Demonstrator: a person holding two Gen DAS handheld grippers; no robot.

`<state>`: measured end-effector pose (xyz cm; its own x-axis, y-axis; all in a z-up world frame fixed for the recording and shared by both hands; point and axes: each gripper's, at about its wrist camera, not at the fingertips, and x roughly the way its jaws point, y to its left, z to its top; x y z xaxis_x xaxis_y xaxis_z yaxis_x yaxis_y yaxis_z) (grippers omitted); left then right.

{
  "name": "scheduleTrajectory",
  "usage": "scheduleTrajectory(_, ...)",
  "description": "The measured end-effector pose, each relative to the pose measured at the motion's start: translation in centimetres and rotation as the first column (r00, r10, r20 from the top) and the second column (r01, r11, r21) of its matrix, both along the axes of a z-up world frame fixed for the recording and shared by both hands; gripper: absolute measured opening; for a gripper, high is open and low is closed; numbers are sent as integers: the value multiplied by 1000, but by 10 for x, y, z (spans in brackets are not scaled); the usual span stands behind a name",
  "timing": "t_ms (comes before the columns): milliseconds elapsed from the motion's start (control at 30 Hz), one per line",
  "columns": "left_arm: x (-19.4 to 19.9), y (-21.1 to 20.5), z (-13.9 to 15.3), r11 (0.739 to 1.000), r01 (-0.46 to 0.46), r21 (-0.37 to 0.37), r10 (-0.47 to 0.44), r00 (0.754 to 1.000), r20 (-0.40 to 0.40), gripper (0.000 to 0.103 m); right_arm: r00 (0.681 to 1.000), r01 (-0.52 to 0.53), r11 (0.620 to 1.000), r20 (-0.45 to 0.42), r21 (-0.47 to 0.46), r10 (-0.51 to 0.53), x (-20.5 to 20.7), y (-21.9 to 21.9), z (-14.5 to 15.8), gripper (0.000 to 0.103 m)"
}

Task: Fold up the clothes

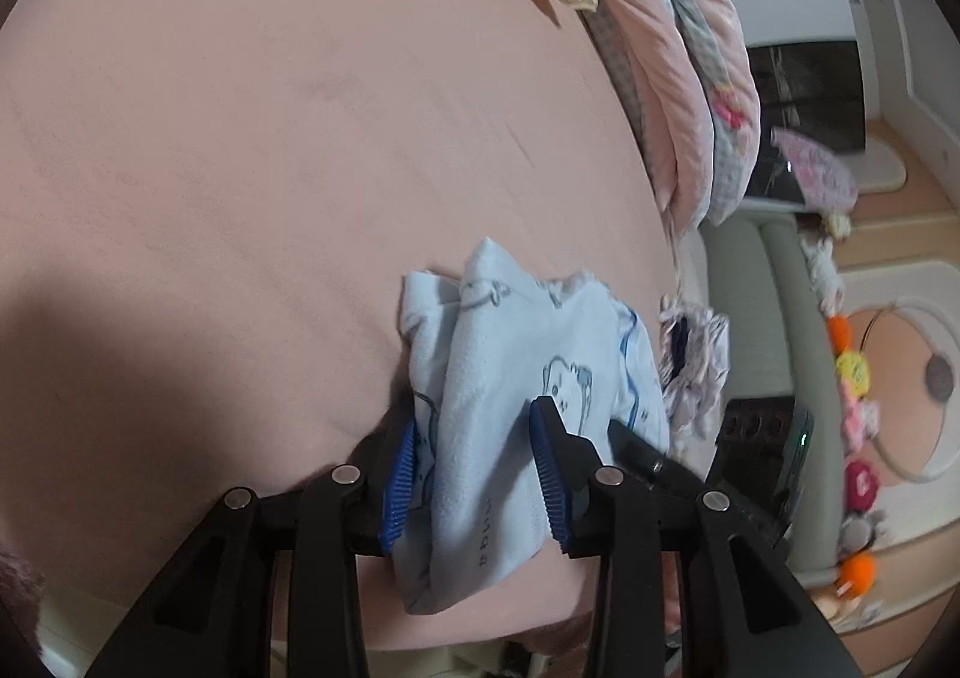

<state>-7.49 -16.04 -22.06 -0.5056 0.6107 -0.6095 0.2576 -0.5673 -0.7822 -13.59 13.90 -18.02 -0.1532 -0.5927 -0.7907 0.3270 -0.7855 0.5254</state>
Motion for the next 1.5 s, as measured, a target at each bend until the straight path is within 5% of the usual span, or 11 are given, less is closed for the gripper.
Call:
scheduleTrajectory(167, -2, 4, 5, 997, 49, -54, -50, 998, -22, 30, 1000, 18, 999, -17, 45, -18, 3, -6, -2, 49)
scheduleTrajectory(300, 1, 7, 10, 997, 63, -34, -64, 997, -34, 22, 997, 44, 995, -73, 94, -37, 19, 1, 17, 40)
scheduleTrajectory(467, 6, 40, 32, 980, 148, -133, -163, 980, -114, 20, 978, 116, 988, -186, 105, -95, 66, 27, 45, 40)
scheduleTrajectory(667, 8, 95, 50, 939, 286, -193, -318, 934, -165, 20, 962, 258, 965, -100, 52, -252, 85, 93, 32, 39)
scheduleTrajectory(867, -12, 160, 55, 881, 441, -169, -467, 867, -175, 17, 925, 377, 923, -81, 78, -371, 97, 137, 37, 39)
scheduleTrajectory(1033, -49, 215, 89, 825, 550, -129, -563, 788, -248, 17, 892, 419, 906, -209, 49, -401, 96, 180, 90, 39)
scheduleTrajectory(1300, -130, 323, 177, 801, 581, -144, -584, 708, -397, 17, 791, 513, 858, -366, -43, -491, 43, 274, 175, 39)
scheduleTrajectory(1500, -189, 396, 215, 805, 562, -191, -579, 673, -460, 17, 717, 536, 840, -481, -82, -504, 0, 347, 217, 39)
